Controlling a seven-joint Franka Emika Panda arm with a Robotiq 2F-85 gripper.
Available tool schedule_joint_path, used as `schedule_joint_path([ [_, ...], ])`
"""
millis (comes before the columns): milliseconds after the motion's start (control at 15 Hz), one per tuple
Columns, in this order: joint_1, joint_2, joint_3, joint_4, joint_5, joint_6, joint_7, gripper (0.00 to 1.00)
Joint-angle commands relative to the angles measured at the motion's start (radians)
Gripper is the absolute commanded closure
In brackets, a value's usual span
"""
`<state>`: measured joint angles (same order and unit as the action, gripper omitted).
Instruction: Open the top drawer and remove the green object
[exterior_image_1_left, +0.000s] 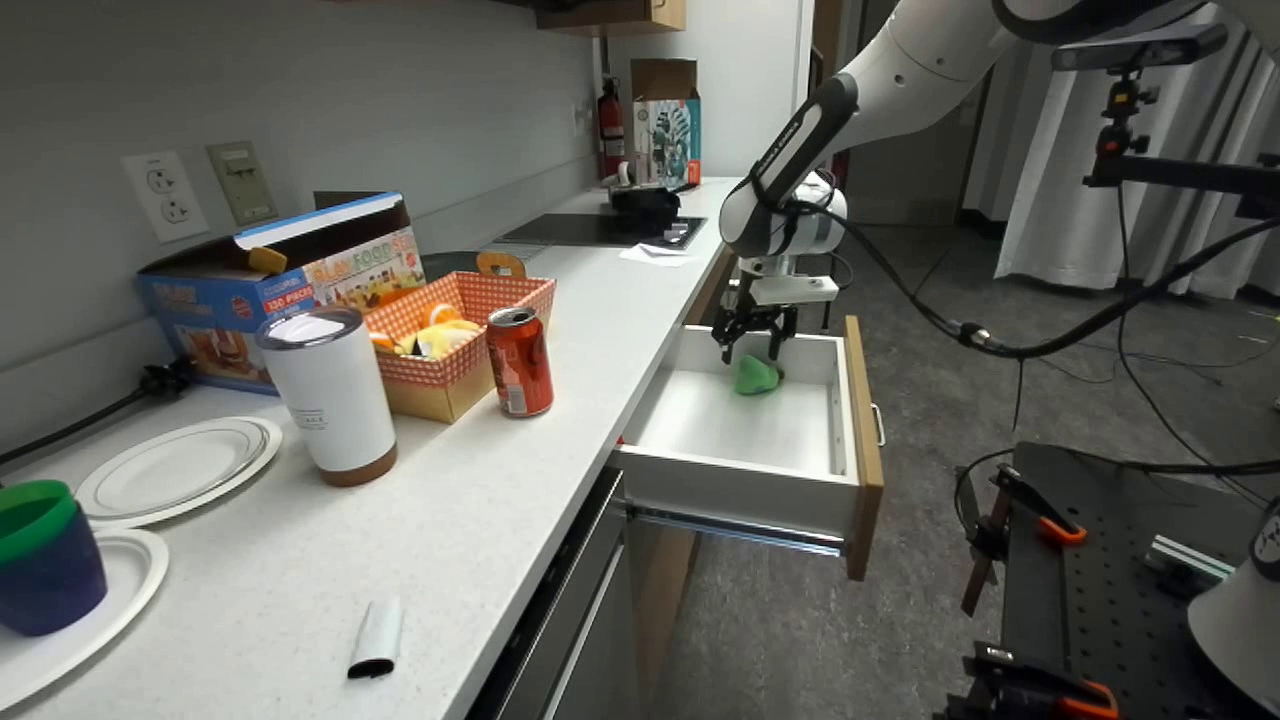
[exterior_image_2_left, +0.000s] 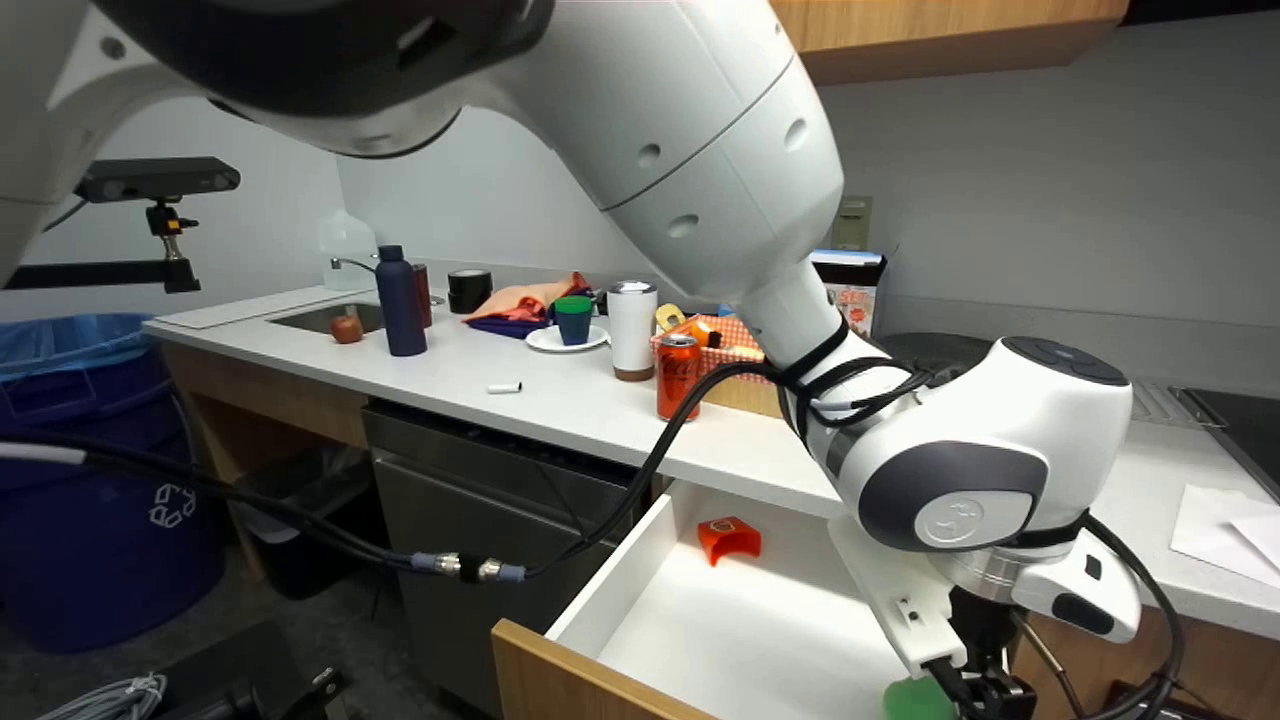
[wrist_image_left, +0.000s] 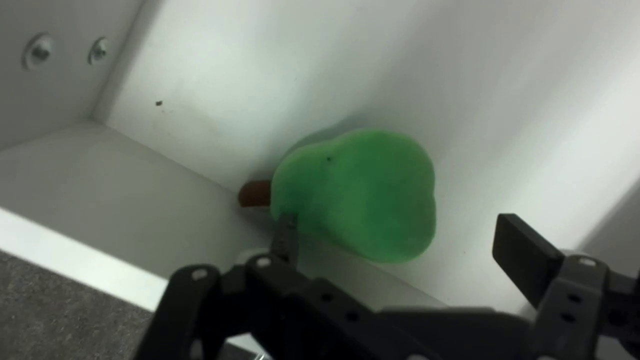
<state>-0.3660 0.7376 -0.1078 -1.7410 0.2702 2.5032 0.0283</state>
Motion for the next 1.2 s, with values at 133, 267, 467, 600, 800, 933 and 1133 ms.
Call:
schedule_joint_path([
  [133, -0.019, 0.056, 0.005, 0.082, 0.031, -0.046, 0.044, 0.0],
  [267, -0.018, 0.056, 0.002, 0.082, 0.031, -0.046, 0.062, 0.19],
  [467, -0.013, 0.051, -0.007, 0.075, 0.027, -0.036, 0.084, 0.4],
  [600, -0.012, 0.049, -0.013, 0.072, 0.027, -0.029, 0.098, 0.57],
  [800, -0.008, 0.042, -0.025, 0.07, 0.021, -0.017, 0.112, 0.8],
  [933, -0.009, 0.034, -0.031, 0.064, 0.021, -0.008, 0.117, 0.95],
  [1133, -0.007, 0.018, -0.037, 0.044, 0.023, 0.004, 0.123, 1.0],
])
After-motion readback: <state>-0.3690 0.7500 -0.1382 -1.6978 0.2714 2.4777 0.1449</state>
